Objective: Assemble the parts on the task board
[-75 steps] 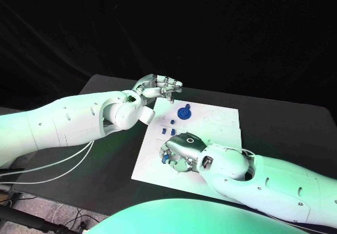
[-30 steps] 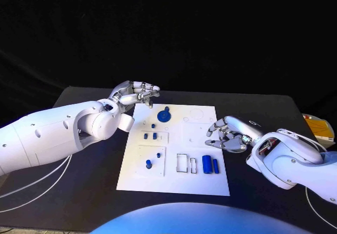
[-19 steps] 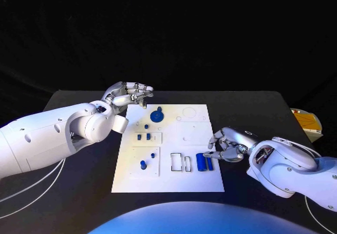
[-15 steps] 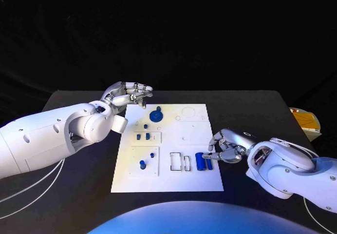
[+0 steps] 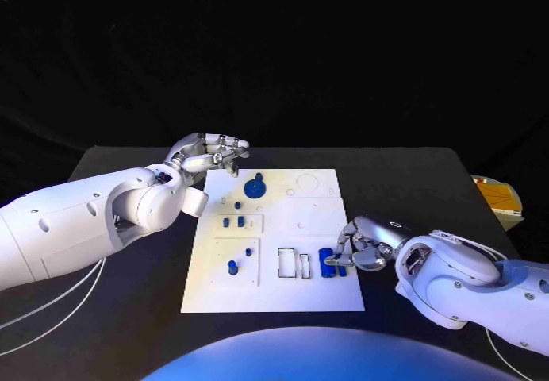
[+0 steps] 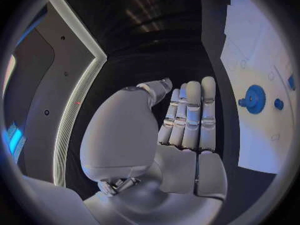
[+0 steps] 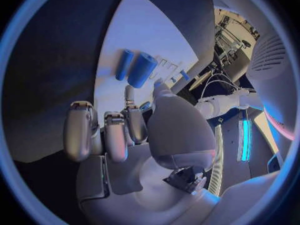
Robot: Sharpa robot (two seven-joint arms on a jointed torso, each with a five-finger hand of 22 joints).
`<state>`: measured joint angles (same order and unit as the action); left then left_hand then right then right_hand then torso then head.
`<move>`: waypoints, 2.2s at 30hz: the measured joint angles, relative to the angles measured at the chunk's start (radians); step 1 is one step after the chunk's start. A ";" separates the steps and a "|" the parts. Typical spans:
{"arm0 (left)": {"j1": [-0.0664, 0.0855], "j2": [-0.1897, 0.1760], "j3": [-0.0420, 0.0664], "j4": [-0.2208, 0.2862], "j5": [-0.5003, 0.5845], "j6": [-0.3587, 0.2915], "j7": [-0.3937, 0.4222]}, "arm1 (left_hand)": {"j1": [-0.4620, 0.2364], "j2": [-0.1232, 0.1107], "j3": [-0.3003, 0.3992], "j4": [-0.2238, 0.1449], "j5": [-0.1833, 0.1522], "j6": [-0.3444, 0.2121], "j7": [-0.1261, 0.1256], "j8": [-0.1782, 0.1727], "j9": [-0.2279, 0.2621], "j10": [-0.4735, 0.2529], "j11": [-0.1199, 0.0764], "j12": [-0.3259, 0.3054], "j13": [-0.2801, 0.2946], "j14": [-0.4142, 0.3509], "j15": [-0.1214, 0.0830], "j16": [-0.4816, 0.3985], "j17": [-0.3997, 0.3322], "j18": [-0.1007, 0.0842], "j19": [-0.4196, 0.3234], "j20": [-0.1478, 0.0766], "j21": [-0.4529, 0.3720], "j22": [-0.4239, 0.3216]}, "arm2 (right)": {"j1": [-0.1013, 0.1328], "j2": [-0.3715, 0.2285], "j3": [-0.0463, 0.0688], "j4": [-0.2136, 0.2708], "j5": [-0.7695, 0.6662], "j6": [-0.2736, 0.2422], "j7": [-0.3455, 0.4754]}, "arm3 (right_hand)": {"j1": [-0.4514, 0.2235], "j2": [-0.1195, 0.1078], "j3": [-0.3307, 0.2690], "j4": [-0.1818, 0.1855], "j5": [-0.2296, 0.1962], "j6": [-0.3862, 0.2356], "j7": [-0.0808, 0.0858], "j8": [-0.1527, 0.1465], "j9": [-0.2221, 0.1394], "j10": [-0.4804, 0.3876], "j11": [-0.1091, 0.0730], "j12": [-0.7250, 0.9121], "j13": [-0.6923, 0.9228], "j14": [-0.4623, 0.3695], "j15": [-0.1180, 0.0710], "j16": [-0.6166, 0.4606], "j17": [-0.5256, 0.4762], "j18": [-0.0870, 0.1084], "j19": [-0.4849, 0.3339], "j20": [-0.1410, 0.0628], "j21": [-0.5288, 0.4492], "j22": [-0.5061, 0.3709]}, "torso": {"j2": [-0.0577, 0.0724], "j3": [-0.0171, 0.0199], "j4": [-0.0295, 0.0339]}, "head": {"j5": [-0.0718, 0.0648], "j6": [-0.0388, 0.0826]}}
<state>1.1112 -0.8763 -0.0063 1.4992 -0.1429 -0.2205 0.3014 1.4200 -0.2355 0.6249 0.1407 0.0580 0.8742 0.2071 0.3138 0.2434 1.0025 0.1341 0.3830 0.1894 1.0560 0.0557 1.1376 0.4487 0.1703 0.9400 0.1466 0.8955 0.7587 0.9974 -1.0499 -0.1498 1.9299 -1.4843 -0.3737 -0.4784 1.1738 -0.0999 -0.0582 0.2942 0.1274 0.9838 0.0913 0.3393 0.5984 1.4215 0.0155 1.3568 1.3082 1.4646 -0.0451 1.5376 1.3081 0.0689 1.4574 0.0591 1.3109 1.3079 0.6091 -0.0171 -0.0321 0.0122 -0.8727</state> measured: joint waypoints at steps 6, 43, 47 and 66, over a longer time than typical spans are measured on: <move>-0.001 0.001 0.000 0.000 0.000 0.002 0.000 | 0.000 0.000 0.000 0.000 0.000 0.000 0.000 0.000 0.000 0.000 0.000 0.000 0.000 0.000 0.000 0.000 0.000 0.000 0.000 0.000 0.000 0.000 | -0.009 0.017 0.000 -0.016 -0.008 0.005 -0.009 | 0.004 0.004 -0.005 0.000 0.004 0.000 0.000 0.000 0.003 0.004 -0.004 0.000 0.000 0.000 0.000 0.000 0.000 0.000 0.003 -0.003 0.000 0.000 | 0.000 0.0002 0.0007 | 0.001 0.000; -0.001 -0.004 0.000 0.003 0.000 0.006 -0.002 | -0.005 0.005 -0.004 0.004 0.000 -0.004 -0.004 0.004 -0.001 -0.004 -0.004 0.004 0.000 0.000 0.000 0.000 -0.001 0.000 0.000 0.000 -0.004 -0.001 | -0.052 0.104 0.000 -0.070 -0.084 -0.001 -0.028 | 0.144 0.062 -0.039 -0.002 0.250 -0.018 0.001 0.007 0.047 0.036 -0.018 0.043 -0.001 0.004 -0.011 0.004 0.000 0.000 0.007 -0.007 0.007 0.000 | 0.000 -0.0012 0.0080 | 0.006 0.000; -0.001 -0.004 0.000 0.003 0.000 0.007 -0.002 | -0.005 0.005 -0.004 0.004 0.000 -0.004 -0.004 0.004 -0.001 -0.004 -0.004 0.004 0.000 0.000 0.000 0.000 -0.001 0.000 0.000 0.000 -0.004 -0.001 | -0.055 0.093 -0.002 -0.049 -0.078 -0.027 -0.030 | 0.147 0.064 -0.038 -0.003 0.251 -0.015 0.004 0.008 0.047 0.038 -0.019 0.049 0.000 0.000 -0.014 0.004 0.000 0.000 0.007 -0.007 0.014 -0.001 | 0.000 -0.0012 0.0082 | 0.006 0.000; -0.001 -0.001 0.000 0.002 0.000 0.010 -0.005 | -0.005 0.005 -0.004 0.004 0.000 -0.004 -0.004 0.004 -0.001 -0.004 -0.004 0.004 0.000 0.000 0.000 0.000 -0.001 0.000 0.000 0.000 -0.004 -0.001 | -0.022 0.116 0.004 0.007 -0.040 -0.110 -0.028 | 0.105 0.106 -0.048 0.001 0.265 -0.016 0.005 0.008 0.047 0.038 -0.019 0.050 0.001 0.000 -0.014 0.008 -0.001 0.000 0.011 -0.011 0.014 0.000 | -0.001 -0.0027 0.0124 | 0.010 0.000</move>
<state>1.1099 -0.8769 -0.0065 1.5014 -0.1429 -0.2102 0.2963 1.4147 -0.2302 0.6207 0.1449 0.0580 0.8705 0.2034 0.3179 0.2428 0.9989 0.1305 0.3870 0.1896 1.0560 0.0557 1.1376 0.4480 0.1703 0.9400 0.1466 0.8915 0.7574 0.9753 -0.9335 -0.1460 1.9373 -1.5245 -0.4842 -0.5069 1.2789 0.0056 -0.1063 0.2953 0.3921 0.9682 0.0965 0.3468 0.6453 1.4593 -0.0038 1.4063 1.3089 1.4647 -0.0592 1.5454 1.3076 0.0691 1.4680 0.0484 1.3244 1.3080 0.6082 -0.0198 -0.0198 0.0221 -0.8728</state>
